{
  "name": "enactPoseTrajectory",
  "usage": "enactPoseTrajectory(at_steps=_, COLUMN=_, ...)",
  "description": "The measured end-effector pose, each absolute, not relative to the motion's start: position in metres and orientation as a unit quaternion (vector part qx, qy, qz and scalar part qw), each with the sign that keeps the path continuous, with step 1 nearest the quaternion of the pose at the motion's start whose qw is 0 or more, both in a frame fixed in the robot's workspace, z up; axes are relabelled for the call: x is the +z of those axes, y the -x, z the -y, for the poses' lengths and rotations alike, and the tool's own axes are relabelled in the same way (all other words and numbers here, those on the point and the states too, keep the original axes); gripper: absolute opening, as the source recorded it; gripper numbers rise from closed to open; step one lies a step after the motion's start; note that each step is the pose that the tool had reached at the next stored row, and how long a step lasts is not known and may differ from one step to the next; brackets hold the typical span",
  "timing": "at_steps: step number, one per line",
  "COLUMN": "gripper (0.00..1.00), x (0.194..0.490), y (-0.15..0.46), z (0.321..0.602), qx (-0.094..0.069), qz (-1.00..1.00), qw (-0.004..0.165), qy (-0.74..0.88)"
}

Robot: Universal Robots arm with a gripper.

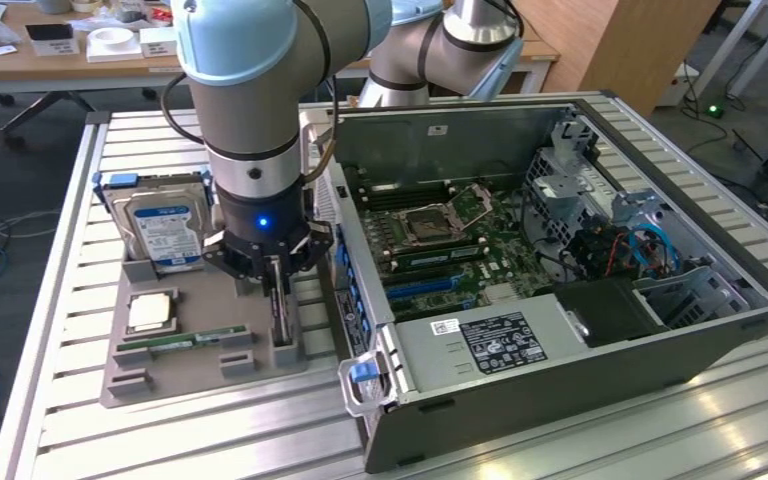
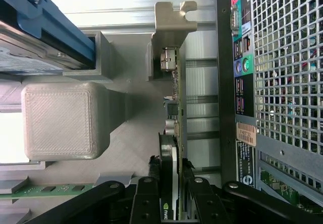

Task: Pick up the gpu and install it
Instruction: 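Pick up the gpu and move the gpu toward the slot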

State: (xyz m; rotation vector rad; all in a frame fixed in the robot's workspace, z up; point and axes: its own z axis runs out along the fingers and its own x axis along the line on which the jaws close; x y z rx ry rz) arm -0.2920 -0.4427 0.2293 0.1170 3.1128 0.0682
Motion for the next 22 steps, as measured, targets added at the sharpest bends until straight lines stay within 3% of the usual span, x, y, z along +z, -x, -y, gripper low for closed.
enactPoseTrajectory(at_steps=22, gripper=0.27, x=0.2386, y=0.292, z=0.4427, qx=0.022, qz=-0.999, qw=0.013, qy=-0.038)
